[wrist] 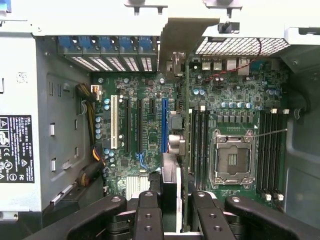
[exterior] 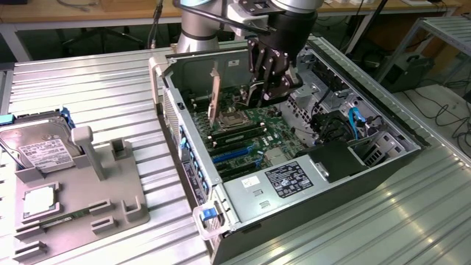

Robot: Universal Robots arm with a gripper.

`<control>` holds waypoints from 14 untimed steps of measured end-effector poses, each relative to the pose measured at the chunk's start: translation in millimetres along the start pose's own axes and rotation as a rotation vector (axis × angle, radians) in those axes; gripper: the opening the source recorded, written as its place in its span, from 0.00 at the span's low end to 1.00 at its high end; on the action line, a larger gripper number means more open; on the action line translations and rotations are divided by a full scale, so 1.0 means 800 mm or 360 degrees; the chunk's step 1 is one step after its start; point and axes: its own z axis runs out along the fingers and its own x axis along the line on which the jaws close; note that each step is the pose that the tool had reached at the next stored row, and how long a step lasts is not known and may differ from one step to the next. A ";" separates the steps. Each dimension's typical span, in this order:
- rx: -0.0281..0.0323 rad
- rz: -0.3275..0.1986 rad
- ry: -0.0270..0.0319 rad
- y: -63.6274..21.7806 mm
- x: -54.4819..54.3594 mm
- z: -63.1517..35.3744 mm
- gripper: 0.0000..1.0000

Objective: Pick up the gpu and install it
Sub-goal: 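Insert the gpu into the slot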

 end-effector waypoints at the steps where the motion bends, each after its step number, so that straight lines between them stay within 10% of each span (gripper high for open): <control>1: 0.00000 0.0000 0.00000 0.000 0.000 0.000 0.28; 14: 0.00000 0.0000 0.00000 0.000 0.000 0.006 0.28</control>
